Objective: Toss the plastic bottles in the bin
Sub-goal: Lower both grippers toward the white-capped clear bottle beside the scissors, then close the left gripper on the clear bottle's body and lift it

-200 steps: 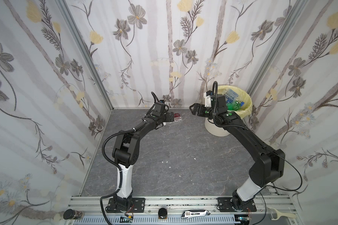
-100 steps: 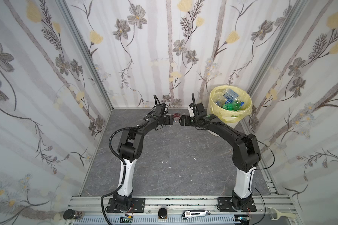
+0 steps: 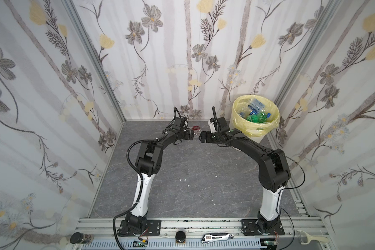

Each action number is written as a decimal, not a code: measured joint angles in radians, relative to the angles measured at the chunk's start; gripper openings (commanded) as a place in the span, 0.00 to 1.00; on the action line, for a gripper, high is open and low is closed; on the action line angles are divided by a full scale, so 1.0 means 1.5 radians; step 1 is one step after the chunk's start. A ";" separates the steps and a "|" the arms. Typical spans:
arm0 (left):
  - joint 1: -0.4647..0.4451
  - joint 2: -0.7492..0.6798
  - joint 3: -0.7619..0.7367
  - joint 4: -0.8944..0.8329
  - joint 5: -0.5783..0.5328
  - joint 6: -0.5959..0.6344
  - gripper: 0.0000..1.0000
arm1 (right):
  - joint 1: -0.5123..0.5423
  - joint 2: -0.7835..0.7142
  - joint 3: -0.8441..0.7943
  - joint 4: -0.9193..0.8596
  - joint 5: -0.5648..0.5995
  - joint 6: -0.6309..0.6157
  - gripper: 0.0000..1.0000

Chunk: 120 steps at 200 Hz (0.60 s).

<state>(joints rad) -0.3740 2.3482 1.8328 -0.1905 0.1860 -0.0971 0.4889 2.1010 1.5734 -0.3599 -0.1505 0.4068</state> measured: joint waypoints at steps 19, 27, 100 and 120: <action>-0.003 0.003 -0.002 0.000 0.000 -0.001 1.00 | -0.003 -0.001 -0.001 0.000 -0.003 0.000 1.00; -0.007 0.003 -0.007 0.001 0.000 -0.004 1.00 | -0.005 -0.001 -0.001 0.001 -0.003 0.001 1.00; -0.049 -0.012 -0.051 -0.005 -0.005 -0.006 0.99 | -0.013 -0.021 -0.021 0.007 -0.013 0.004 1.00; -0.050 -0.011 -0.044 -0.005 -0.011 -0.009 0.99 | -0.020 -0.034 -0.036 0.011 -0.016 0.008 1.00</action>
<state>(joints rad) -0.4492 2.3310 1.7664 -0.1986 0.1696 -0.1104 0.4583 2.0506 1.5188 -0.3435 -0.1741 0.4183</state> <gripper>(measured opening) 0.985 0.995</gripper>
